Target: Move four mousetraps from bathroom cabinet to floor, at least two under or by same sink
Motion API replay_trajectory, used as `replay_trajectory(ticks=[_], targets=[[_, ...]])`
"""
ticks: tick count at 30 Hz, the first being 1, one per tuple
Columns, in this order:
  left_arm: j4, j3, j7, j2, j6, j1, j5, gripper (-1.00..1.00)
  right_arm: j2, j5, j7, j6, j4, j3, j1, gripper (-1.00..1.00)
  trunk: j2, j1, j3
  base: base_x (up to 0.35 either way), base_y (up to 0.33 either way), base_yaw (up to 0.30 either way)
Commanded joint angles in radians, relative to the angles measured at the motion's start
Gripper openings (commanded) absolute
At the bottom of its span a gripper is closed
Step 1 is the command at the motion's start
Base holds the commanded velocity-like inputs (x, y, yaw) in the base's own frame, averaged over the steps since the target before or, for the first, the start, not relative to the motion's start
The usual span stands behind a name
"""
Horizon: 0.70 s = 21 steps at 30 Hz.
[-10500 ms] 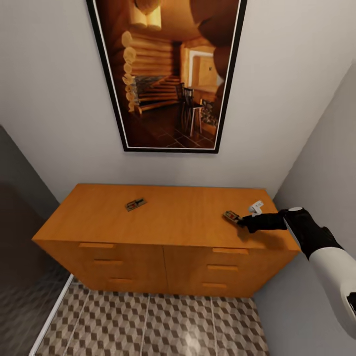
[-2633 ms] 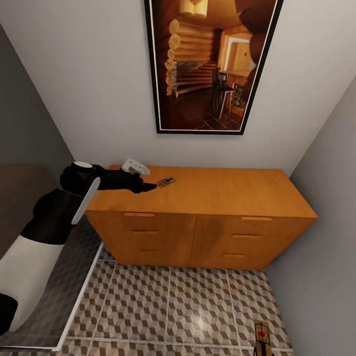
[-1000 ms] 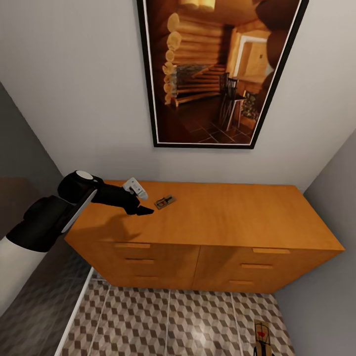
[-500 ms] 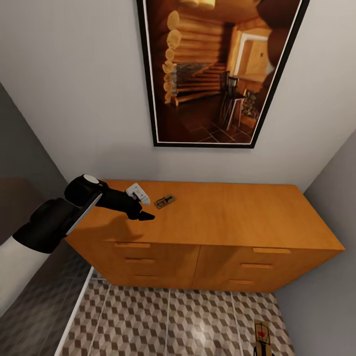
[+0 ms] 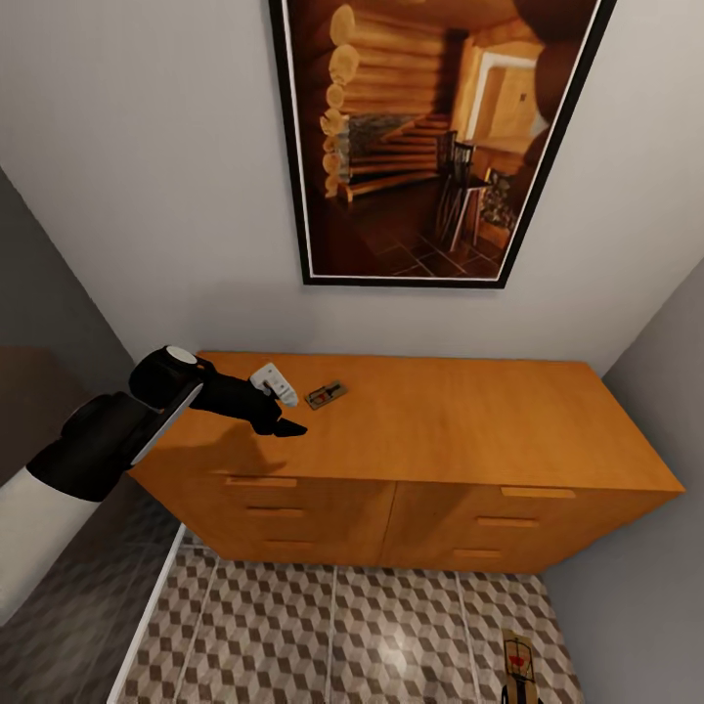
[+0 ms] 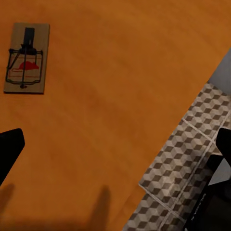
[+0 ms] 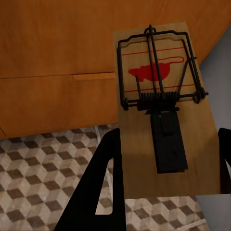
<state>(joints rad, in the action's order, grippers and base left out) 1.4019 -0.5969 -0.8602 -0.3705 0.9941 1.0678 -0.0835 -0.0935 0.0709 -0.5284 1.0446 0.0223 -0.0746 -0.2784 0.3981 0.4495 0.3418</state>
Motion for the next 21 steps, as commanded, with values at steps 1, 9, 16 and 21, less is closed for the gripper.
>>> replay_trajectory(ticks=[1,9,16,21], targets=[[0.001,-0.002,0.004,-0.001,0.008,0.001,-0.008,1.0,0.0,0.004,-0.01,0.001,-0.001,-0.007,-0.001,-1.0,0.002,0.001,0.002,0.0,0.0,0.0],[0.0,-0.003,0.004,-0.001,0.008,0.001,-0.008,1.0,-0.001,0.004,-0.01,0.001,-0.001,-0.007,-0.001,-1.0,0.002,0.001,0.002,0.12,0.0,0.0],[0.0,-0.003,0.004,-0.001,0.008,0.001,-0.008,1.0,-0.002,0.004,-0.01,0.001,-0.001,-0.007,-0.001,-1.0,0.002,0.001,0.002,0.313,0.0,0.0],[0.0,-0.004,0.004,-0.001,0.008,0.001,-0.008,1.0,-0.002,0.004,-0.01,0.001,-0.001,-0.007,-0.001,-1.0,0.002,0.001,0.002,0.271,0.0,0.0]])
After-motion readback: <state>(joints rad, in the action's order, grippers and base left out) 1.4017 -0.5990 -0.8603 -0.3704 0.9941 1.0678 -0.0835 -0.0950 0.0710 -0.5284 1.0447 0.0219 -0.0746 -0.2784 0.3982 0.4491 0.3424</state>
